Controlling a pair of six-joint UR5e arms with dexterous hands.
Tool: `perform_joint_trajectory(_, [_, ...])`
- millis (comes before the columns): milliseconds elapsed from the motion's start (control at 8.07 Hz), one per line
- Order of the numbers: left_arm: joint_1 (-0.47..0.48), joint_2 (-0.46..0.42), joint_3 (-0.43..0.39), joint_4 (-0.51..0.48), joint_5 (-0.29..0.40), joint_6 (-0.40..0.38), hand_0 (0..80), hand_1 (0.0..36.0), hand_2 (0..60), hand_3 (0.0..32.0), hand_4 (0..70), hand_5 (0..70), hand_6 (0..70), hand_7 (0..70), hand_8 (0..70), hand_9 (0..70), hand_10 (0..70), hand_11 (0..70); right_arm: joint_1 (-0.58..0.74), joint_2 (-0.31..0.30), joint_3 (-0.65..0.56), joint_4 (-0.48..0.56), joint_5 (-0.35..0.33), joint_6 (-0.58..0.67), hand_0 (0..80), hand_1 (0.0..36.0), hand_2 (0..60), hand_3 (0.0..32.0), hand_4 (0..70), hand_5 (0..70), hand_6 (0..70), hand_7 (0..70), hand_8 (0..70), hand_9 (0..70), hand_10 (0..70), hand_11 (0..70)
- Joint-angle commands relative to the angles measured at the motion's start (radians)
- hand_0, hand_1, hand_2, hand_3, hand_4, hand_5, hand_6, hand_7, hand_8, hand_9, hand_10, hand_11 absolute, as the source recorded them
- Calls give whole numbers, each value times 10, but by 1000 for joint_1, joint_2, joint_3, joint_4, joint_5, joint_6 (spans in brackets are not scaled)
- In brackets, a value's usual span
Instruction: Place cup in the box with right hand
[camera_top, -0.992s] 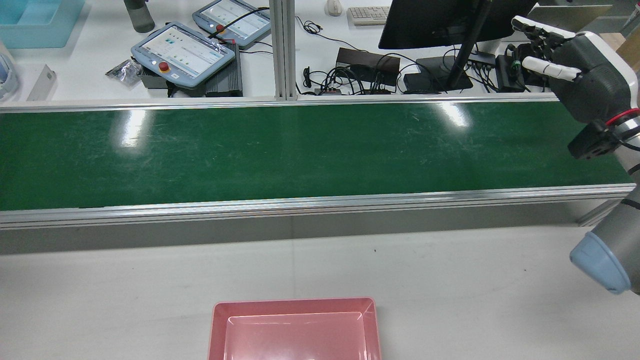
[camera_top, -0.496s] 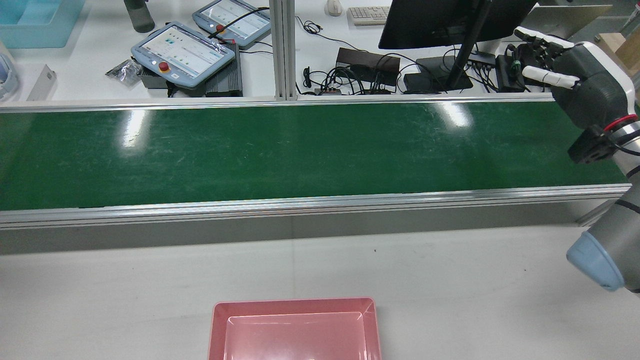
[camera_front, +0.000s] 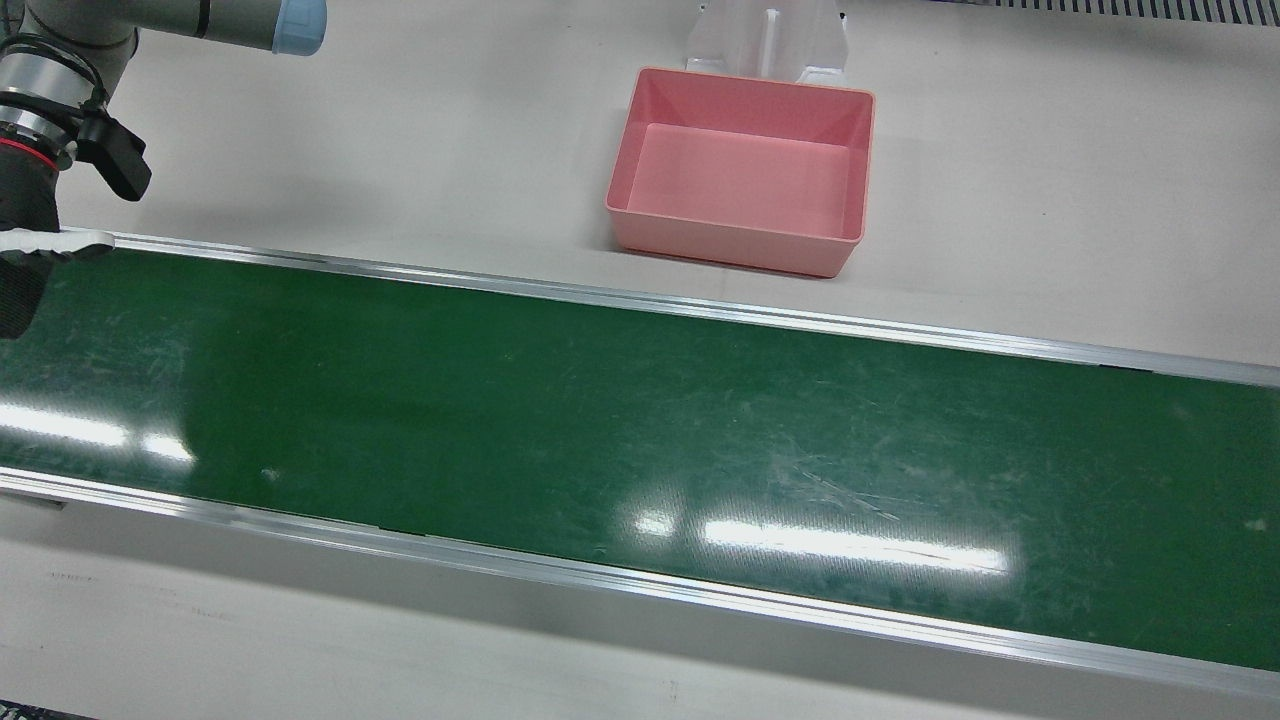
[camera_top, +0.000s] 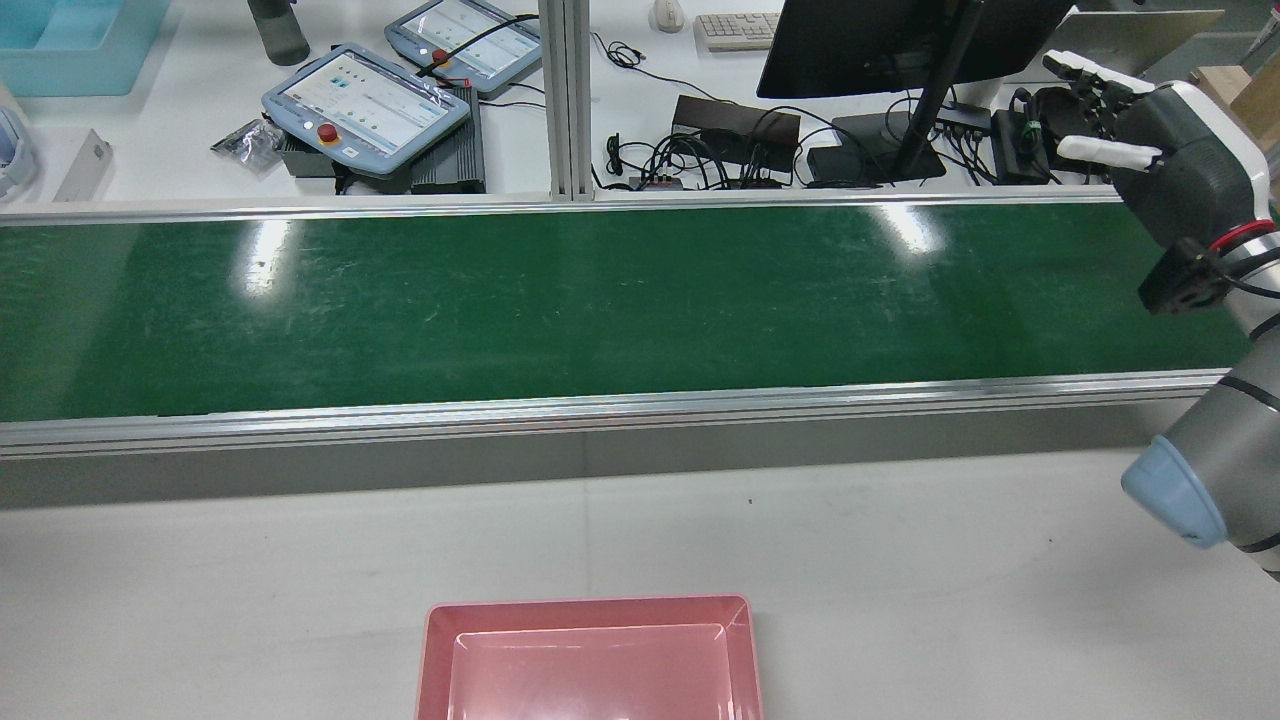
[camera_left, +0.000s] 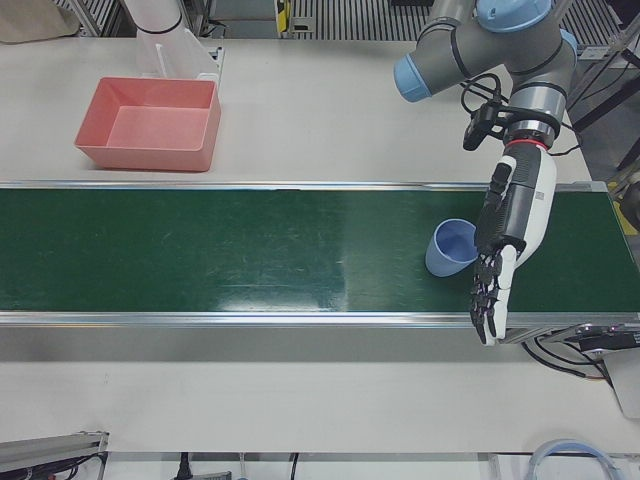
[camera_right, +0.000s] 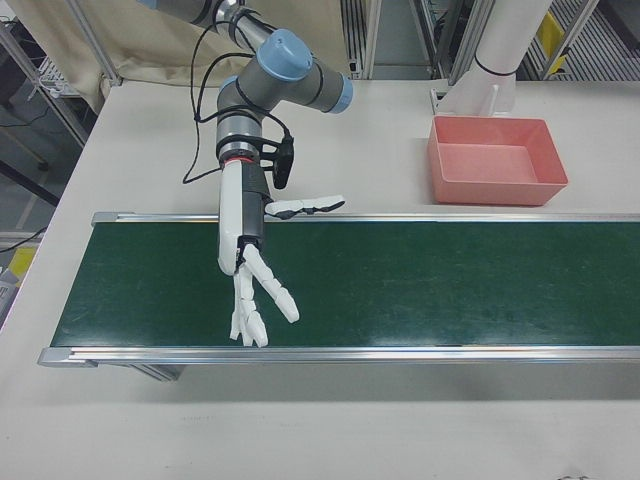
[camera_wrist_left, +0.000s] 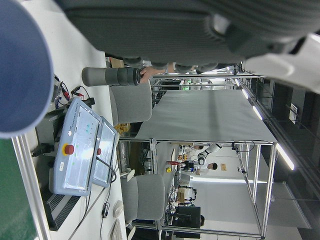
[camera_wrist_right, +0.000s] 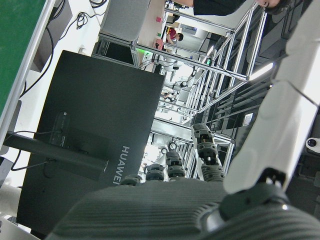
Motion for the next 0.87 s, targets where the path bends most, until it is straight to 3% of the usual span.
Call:
perform_joint_trajectory(0, [0, 0, 0, 0, 1, 0, 0, 0, 0, 0, 0, 0, 0, 0, 0, 0, 0, 0, -14, 43, -42, 2, -2, -1, 471, 140, 44, 0, 38, 38, 46, 146, 24, 68, 0, 7])
perform_joint_trajectory(744, [0, 0, 0, 0, 1, 0, 0, 0, 0, 0, 0, 0, 0, 0, 0, 0, 0, 0, -40, 39, -45, 4, -3, 5, 468, 135, 60, 0, 46, 36, 46, 149, 27, 72, 0, 5])
